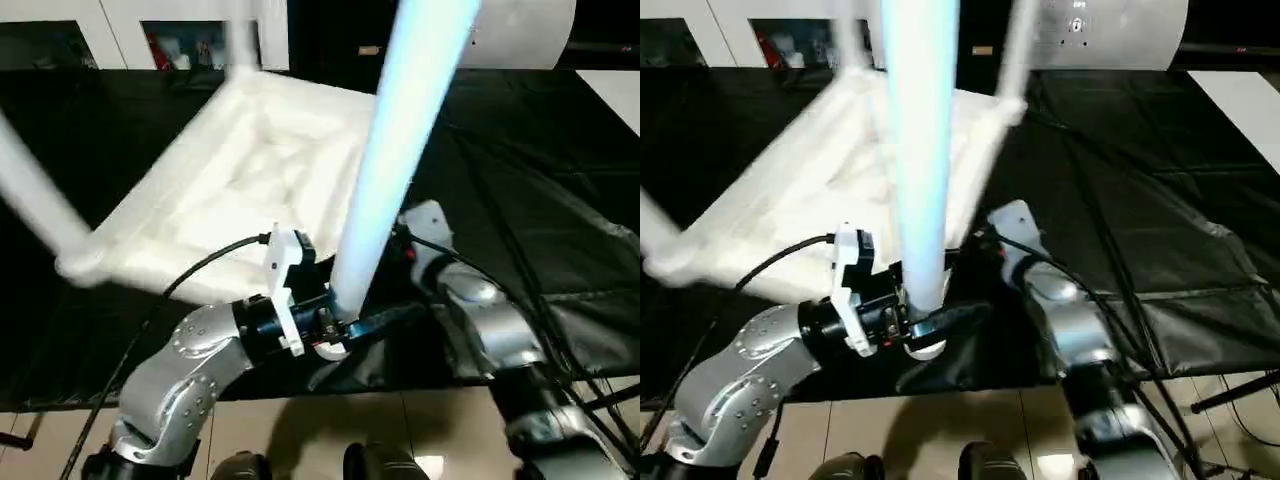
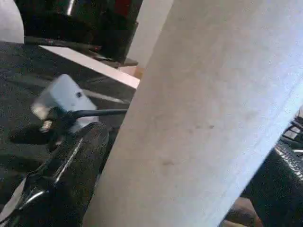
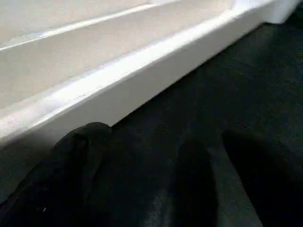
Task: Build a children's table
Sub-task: Rotate table base
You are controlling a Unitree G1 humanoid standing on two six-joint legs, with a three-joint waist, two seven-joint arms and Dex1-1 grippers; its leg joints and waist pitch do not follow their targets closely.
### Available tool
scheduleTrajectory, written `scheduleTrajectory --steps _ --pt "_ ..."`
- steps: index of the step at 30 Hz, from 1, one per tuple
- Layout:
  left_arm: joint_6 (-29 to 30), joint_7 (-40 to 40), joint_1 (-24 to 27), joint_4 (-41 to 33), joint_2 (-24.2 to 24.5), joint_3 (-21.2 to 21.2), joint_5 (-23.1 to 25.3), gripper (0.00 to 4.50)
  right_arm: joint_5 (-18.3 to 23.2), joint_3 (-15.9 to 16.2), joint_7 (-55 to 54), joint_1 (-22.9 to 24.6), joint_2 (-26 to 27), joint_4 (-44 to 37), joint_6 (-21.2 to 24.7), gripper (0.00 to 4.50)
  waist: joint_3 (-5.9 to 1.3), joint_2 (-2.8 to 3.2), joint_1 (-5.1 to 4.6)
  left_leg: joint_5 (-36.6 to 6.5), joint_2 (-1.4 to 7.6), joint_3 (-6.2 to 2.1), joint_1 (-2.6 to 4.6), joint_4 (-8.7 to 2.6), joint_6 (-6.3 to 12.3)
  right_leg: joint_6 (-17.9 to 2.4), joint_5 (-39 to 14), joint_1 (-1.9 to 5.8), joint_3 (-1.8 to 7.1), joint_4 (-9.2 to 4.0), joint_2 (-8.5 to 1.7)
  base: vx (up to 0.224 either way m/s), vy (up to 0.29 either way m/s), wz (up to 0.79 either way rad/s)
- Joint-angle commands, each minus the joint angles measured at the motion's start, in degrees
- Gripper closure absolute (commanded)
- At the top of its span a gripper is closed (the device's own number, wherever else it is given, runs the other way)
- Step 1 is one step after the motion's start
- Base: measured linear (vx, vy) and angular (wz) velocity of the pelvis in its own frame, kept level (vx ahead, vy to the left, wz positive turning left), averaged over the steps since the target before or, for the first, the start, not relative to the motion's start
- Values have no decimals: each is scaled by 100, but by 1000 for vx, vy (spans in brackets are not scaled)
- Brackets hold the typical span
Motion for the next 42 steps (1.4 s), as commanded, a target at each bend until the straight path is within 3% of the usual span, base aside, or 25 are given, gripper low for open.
scheduleTrajectory --steps 1,4,9,11,12,15,17,19,21,22,23,27,29,31,33,37,40,42 --pt "-57 88 -107 87 -77 -209 158 3 -5 260 50 -107 149 5 -224 0 -470 4 51 973 536 -115 16 -352 990 -1967 1151 409 301 -189 -684 0 0 0" --pt "-282 248 -189 282 -111 -83 385 3 -32 91 -109 -134 92 108 -262 0 -460 -7 64 843 538 -102 18 -349 1031 -1948 1003 404 304 -207 -687 0 0 0" --pt "-526 326 -332 485 -127 87 532 3 -26 -228 -210 -74 -134 290 -338 0 -443 -4 102 403 534 -87 30 -368 808 -1881 469 401 316 -265 -679 0 0 0" --pt "-834 444 -511 730 -196 138 743 3 133 -546 -212 80 -392 242 -362 0 -454 25 156 297 524 -82 33 -369 705 -1832 333 412 321 -281 -666 0 0 0" --pt "-859 423 -532 755 -195 145 743 3 180 -612 -178 145 -457 162 -361 0 -464 11 186 294 526 -70 53 -364 690 -1794 372 400 322 -286 -653 0 0 0" --pt "-874 311 -543 774 -132 154 717 3 403 -812 20 360 -597 -156 -323 0 -494 36 222 355 531 -82 26 -366 680 -1770 502 423 310 -259 -664 0 0 0" --pt "-850 211 -498 750 56 145 773 3 615 -946 210 548 -644 -468 -291 0 -496 10 219 325 530 -88 -3 -371 736 -1745 526 434 305 -259 -668 0 0 0" --pt "-1121 5 -495 808 540 212 1093 3 754 -929 594 818 -825 -945 -313 0 -481 -54 194 201 516 -85 -19 -377 777 -1616 265 444 313 -299 -669 0 0 0" --pt "-1178 -188 -500 868 807 311 1122 3 970 -1012 775 924 -852 -1197 -246 0 -462 -15 191 112 511 -86 -9 -387 746 -1529 -81 422 313 -338 -676 0 0 0" --pt "-1215 -334 -500 927 961 383 1116 3 1088 -1039 885 977 -887 -1334 -229 0 -457 -42 174 65 513 -78 -4 -390 712 -1528 -207 413 312 -351 -667 0 0 0" --pt "-1265 -571 -488 1003 1170 420 1114 3 1037 -975 972 1021 -990 -1423 -264 0 -447 -27 181 -12 506 -75 5 -403 623 -1455 -511 399 308 -369 -652 0 0 0" --pt "-1285 -1278 -472 1222 1827 419 1100 3 1098 -830 1530 1156 -1310 -1737 -269 0 -440 3 192 -127 508 -49 41 -416 508 -1415 -697 357 311 -383 -624 0 0 0" --pt "-1341 -1452 -512 1329 1974 372 1134 20 1162 -806 1730 1188 -1421 -1867 -162 0 -435 -3 185 -132 510 -42 39 -427 509 -1412 -687 353 308 -389 -619 0 0 0" --pt "-1812 -1745 -775 1898 2286 69 1604 30 1260 -743 2215 1308 -1764 -2216 -55 0 -455 -3 209 5 514 -45 43 -421 580 -1386 -472 357 308 -374 -612 0 0 0" --pt "-1941 -1876 -879 2100 2368 -40 1723 38 1309 -736 2371 1364 -1885 -2339 -8 0 -479 26 210 140 536 -44 61 -411 650 -1421 -150 348 303 -320 -629 0 0 0" --pt "-2489 -2298 -1405 2928 2502 -323 2173 75 1740 -727 3064 1746 -2391 -3086 317 0 -473 51 293 155 555 -34 82 -406 778 -1491 129 349 309 -331 -643 0 0 0" --pt "-2669 -2468 -1663 3278 2520 -469 2377 88 1818 -747 3260 1920 -2557 -3392 303 0 -458 11 324 113 566 -43 46 -423 736 -1529 74 352 306 -331 -687 0 0 0" --pt "-2748 -2657 -1848 3511 2462 -494 2382 114 1927 -785 3378 2018 -2661 -3600 411 0 -444 22 332 54 570 -44 52 -425 670 -1536 -64 351 310 -337 -699 0 0 0"
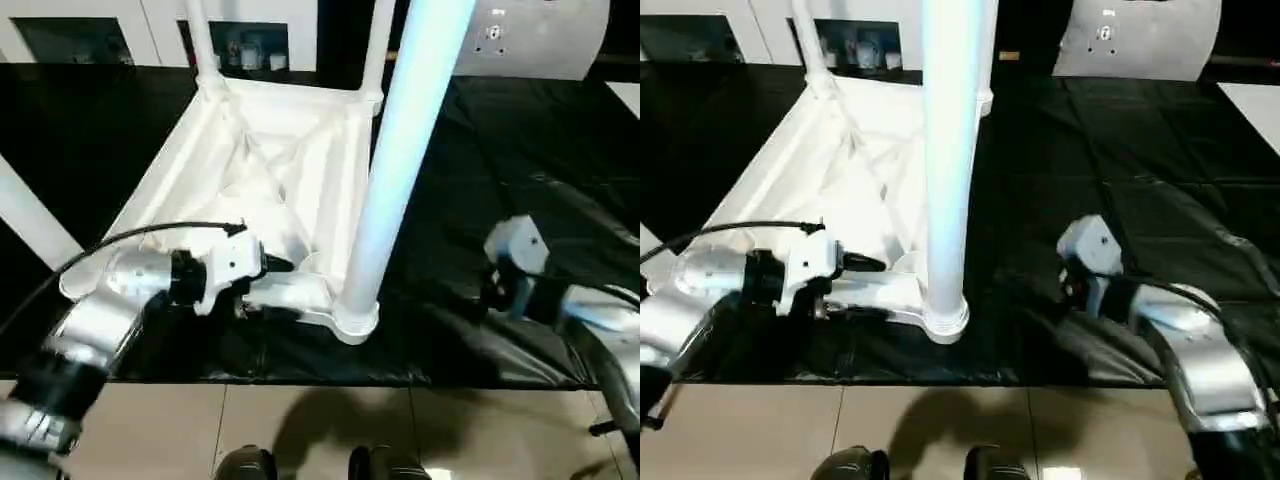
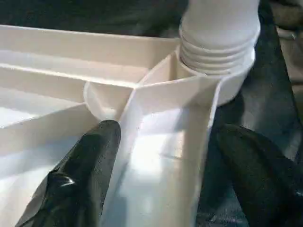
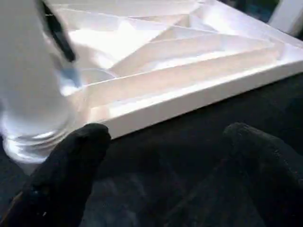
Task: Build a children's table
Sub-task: Rotate table base, then rotate leg to tighten
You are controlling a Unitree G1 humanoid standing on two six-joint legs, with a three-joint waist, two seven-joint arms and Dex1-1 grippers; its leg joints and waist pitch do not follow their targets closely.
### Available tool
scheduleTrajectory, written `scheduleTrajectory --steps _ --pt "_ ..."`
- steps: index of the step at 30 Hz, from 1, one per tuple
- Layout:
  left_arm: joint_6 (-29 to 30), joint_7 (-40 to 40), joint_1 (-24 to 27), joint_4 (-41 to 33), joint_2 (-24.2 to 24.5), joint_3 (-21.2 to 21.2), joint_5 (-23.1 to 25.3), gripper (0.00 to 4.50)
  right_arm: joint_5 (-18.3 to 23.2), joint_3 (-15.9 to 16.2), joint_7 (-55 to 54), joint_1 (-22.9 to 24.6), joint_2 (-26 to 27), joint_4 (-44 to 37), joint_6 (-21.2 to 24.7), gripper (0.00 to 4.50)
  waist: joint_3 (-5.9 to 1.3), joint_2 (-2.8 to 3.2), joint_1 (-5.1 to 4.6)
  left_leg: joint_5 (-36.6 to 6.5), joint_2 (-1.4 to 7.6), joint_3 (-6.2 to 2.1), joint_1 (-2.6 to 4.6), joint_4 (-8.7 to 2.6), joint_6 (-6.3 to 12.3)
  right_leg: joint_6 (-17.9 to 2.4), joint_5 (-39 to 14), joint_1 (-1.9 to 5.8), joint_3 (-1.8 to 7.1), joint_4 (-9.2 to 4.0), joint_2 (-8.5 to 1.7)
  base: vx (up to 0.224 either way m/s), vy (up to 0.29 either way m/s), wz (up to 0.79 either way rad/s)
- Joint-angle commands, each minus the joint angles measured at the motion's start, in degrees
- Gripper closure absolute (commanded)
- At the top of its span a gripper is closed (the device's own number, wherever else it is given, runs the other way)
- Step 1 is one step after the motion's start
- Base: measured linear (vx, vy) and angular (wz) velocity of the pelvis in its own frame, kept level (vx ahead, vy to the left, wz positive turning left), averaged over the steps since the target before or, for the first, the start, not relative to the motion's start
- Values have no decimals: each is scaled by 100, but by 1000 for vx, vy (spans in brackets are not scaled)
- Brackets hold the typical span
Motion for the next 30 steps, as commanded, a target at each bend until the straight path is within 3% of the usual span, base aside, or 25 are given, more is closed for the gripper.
scheduleTrajectory --steps 1,6,7,9,17,26,30 --pt "-122 -242 -170 221 -34 -74 65 118 212 -80 191 105 -142 -315 149 0 -428 3 21 -104 505 -140 42 -429 675 -1495 -243 366 321 -400 -686 0 0 0" --pt "-240 -588 -420 568 -161 -84 -33 157 494 -68 526 466 -425 -906 329 0 -399 -4 24 -179 509 -146 28 -437 646 -1460 -385 364 330 -423 -690 0 0 0" --pt "-231 -639 -429 588 -160 -99 -35 157 526 -39 609 526 -477 -991 357 0 -394 28 28 -194 511 -153 30 -439 640 -1465 -394 358 327 -422 -694 0 0 0" --pt "-178 -770 -439 605 -171 -122 -72 169 638 19 772 651 -591 -1209 480 0 -390 10 18 -203 524 -161 23 -448 661 -1481 -344 364 324 -419 -698 0 0 0" --pt "-288 -917 -518 800 -193 -214 121 242 679 114 758 684 -651 -1386 630 0 -332 -7 12 -408 533 -170 35 -482 555 -1373 -909 329 335 -489 -709 0 0 0" --pt "-226 -973 -505 871 -263 -243 212 309 697 139 719 728 -637 -1447 722 0 -333 26 13 -247 537 -174 31 -490 629 -1448 -487 335 326 -470 -720 0 0 0" --pt "-90 -1063 -478 772 -290 -242 157 337 670 176 710 731 -613 -1425 707 0 -353 7 10 -68 549 -169 33 -495 706 -1520 -116 352 318 -439 -725 0 0 0"
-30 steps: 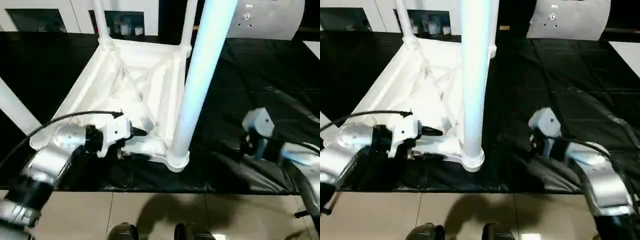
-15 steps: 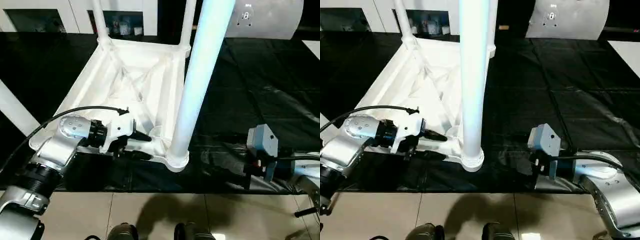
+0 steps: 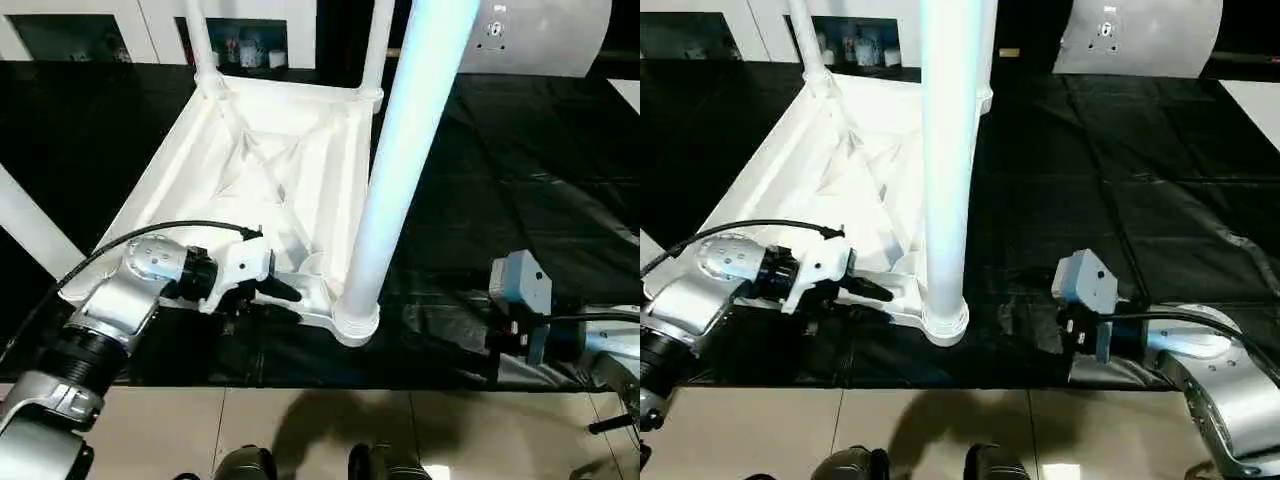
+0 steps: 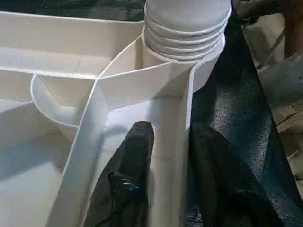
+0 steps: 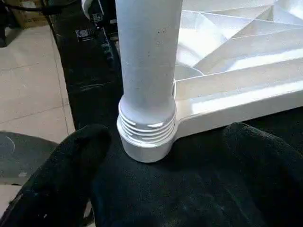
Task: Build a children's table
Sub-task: Rotate leg to tighten
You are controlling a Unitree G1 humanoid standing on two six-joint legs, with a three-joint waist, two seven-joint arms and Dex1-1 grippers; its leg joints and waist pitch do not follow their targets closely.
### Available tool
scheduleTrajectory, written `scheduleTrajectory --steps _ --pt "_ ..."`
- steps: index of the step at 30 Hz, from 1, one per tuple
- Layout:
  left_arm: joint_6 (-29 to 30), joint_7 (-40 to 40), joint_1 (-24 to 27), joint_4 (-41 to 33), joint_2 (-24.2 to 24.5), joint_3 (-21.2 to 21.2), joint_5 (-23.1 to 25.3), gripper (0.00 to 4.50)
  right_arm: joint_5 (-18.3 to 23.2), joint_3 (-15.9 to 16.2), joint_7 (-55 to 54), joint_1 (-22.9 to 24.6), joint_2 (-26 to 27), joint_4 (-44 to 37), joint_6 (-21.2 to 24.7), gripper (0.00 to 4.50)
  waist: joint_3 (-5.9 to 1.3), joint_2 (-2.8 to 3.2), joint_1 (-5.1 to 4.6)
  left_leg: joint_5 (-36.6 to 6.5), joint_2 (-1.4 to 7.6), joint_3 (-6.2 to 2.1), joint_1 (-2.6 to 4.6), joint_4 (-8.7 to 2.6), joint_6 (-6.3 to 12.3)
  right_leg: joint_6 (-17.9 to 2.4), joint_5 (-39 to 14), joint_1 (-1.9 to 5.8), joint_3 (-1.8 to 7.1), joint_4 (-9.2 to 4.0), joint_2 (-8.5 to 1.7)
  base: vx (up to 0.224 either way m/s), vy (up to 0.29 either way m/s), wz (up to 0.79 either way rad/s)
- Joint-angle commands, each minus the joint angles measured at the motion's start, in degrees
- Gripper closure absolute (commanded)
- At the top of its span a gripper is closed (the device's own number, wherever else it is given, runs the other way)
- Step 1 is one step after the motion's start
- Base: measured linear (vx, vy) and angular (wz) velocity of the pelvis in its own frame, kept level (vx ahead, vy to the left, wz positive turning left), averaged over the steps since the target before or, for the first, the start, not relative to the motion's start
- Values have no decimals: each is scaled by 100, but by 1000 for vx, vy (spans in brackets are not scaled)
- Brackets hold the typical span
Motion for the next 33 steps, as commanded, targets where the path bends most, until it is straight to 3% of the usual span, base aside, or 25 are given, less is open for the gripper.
scheduleTrajectory --steps 1,13,16,18,20,22,25,29,32,33 --pt "66 -40 -21 -111 -2 -79 3 343 0 29 -13 46 -8 -129 43 0 -360 4 14 -40 547 -175 41 -428 723 -1532 -66 351 323 -358 -726 0 0 0" --pt "333 166 337 -662 -98 52 -73 440 98 120 -17 -138 30 97 258 0 -368 -20 16 -35 548 -166 39 -434 767 -1532 -234 361 316 -376 -731 0 0 0" --pt "188 553 400 -588 -135 60 198 440 343 14 -120 -287 182 203 480 0 -368 19 -1 20 554 -182 24 -427 797 -1587 -95 368 309 -371 -739 0 0 0" --pt "240 968 351 -434 -169 74 493 440 273 46 -244 -371 332 277 362 0 -364 58 10 -17 547 -180 21 -424 768 -1582 -74 366 309 -368 -729 0 0 0" --pt "372 1076 346 -449 -196 100 513 440 190 76 -297 -399 375 306 297 0 -361 39 2 -80 542 -174 30 -428 712 -1581 -152 366 309 -381 -724 0 0 0" --pt "743 1366 374 -597 -341 224 444 440 59 132 -465 -463 522 390 230 0 -349 62 10 -156 530 -170 29 -429 642 -1589 -286 372 317 -404 -725 0 0 0" --pt "990 1709 478 -825 -529 318 415 440 -124 152 -796 -505 748 544 98 0 -379 24 -4 -82 526 -165 16 -426 562 -1617 -296 388 313 -395 -717 0 0 0" --pt "945 1799 462 -808 -661 274 459 440 -176 172 -977 -649 852 692 140 0 -362 -16 -32 171 499 -161 -1 -418 729 -1552 65 385 315 -362 -689 0 0 0" --pt "659 1713 404 -690 -667 185 471 440 -249 271 -885 -721 813 764 122 0 -380 34 -21 155 512 -163 14 -409 818 -1504 13 384 311 -372 -700 0 0 0" --pt "659 1713 404 -690 -667 185 471 440 -249 271 -885 -721 813 764 122 0 -380 27 -22 152 515 -160 18 -411 825 -1504 16 375 310 -373 -693 0 0 0"
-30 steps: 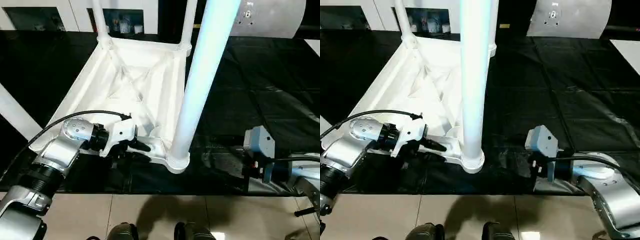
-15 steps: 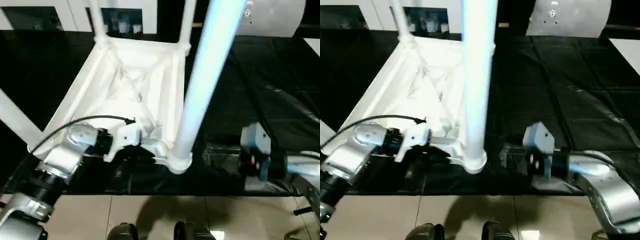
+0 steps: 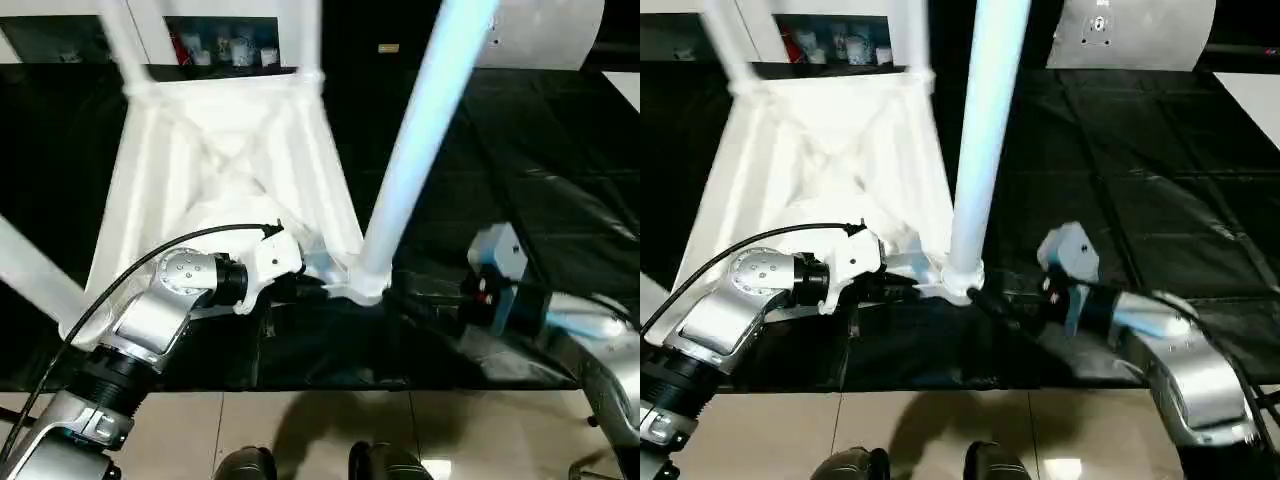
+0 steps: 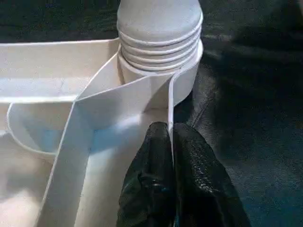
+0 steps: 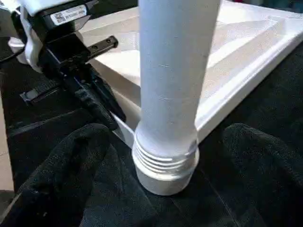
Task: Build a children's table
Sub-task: Rotate leg to tighten
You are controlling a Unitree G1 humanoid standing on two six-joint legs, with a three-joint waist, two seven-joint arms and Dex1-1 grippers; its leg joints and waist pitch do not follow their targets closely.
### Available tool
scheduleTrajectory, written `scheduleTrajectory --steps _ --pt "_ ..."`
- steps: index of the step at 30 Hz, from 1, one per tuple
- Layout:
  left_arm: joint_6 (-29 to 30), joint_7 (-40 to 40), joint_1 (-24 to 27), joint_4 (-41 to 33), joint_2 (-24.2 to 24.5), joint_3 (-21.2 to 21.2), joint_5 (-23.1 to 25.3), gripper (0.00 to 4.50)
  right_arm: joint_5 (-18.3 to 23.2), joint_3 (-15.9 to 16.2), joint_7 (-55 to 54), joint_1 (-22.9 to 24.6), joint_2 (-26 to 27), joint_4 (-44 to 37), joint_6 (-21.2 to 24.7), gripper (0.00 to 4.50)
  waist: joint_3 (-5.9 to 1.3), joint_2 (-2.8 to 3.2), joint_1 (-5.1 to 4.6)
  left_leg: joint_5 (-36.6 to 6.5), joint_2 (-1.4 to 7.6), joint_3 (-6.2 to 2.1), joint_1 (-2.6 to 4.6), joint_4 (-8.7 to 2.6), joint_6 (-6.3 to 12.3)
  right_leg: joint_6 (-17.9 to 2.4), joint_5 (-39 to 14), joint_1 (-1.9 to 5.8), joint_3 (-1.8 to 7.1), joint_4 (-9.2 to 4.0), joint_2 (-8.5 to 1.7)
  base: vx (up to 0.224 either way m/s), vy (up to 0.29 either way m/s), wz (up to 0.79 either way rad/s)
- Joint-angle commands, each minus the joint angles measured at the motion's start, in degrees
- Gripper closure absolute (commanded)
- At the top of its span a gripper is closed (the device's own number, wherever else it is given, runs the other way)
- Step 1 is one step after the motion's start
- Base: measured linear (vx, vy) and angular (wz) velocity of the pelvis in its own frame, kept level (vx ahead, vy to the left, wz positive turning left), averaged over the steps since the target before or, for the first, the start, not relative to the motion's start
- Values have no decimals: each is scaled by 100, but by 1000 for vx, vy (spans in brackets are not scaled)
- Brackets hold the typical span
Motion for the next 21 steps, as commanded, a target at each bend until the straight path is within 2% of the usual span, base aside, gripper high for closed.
scheduleTrajectory --steps 1,2,6,8,11,12,14,16,18,20,21 --pt "-46 37 3 99 49 14 94 440 -145 97 27 -30 -27 71 -13 0 -390 -8 28 147 510 -169 14 -368 831 -1508 23 381 313 -352 -701 0 0 0" --pt "-127 -83 -3 70 134 -46 138 440 -261 111 10 -109 -3 198 -129 0 -383 10 33 111 519 -172 18 -375 800 -1523 -13 370 311 -354 -707 0 0 0" --pt "-285 -228 -58 161 232 -117 197 440 -326 165 43 -269 -5 340 -229 0 -364 12 28 109 522 -167 20 -380 779 -1572 131 363 319 -334 -705 0 0 0" --pt "-633 -377 -155 343 277 -155 217 440 -493 352 251 -391 -122 485 -436 0 -373 2 27 144 518 -167 30 -378 811 -1573 233 365 313 -320 -699 0 0 0" --pt "-815 -512 -220 434 256 -131 149 440 -527 394 353 -508 -118 679 -563 0 -380 9 30 129 527 -158 35 -371 832 -1611 308 367 320 -312 -722 0 0 0" --pt "-978 -678 -256 495 239 -123 67 440 -361 388 627 -621 -60 865 -634 0 -378 23 30 115 521 -154 35 -365 847 -1655 314 360 318 -313 -719 0 0 0" --pt "-1124 -838 -296 577 228 -142 21 440 -227 412 989 -746 -21 1080 -788 0 -389 12 37 42 535 -154 36 -365 861 -1706 269 373 318 -318 -736 0 0 0" --pt "-1233 -1011 -333 666 243 -191 8 440 -180 484 1315 -853 -35 1251 -876 0 -405 2 46 149 540 -150 32 -361 890 -1733 415 382 315 -286 -727 0 0 0" --pt "-1385 -1237 -415 822 290 -297 34 450 -121 605 1785 -1054 -94 1545 -944 34 -432 -18 55 289 544 -140 51 -340 1019 -1786 609 370 300 -249 -725 0 0 0" --pt "-1490 -1473 -476 885 319 -345 -15 450 -130 672 2037 -1374 -41 2013 -1011 34 -447 -13 70 418 553 -129 44 -328 1094 -1841 701 364 284 -223 -723 0 0 0" --pt "-1530 -1532 -489 911 314 -343 -25 450 -152 680 2102 -1452 -15 2143 -1056 53 -444 -15 70 444 558 -125 41 -327 1097 -1840 707 361 287 -222 -723 0 0 0"
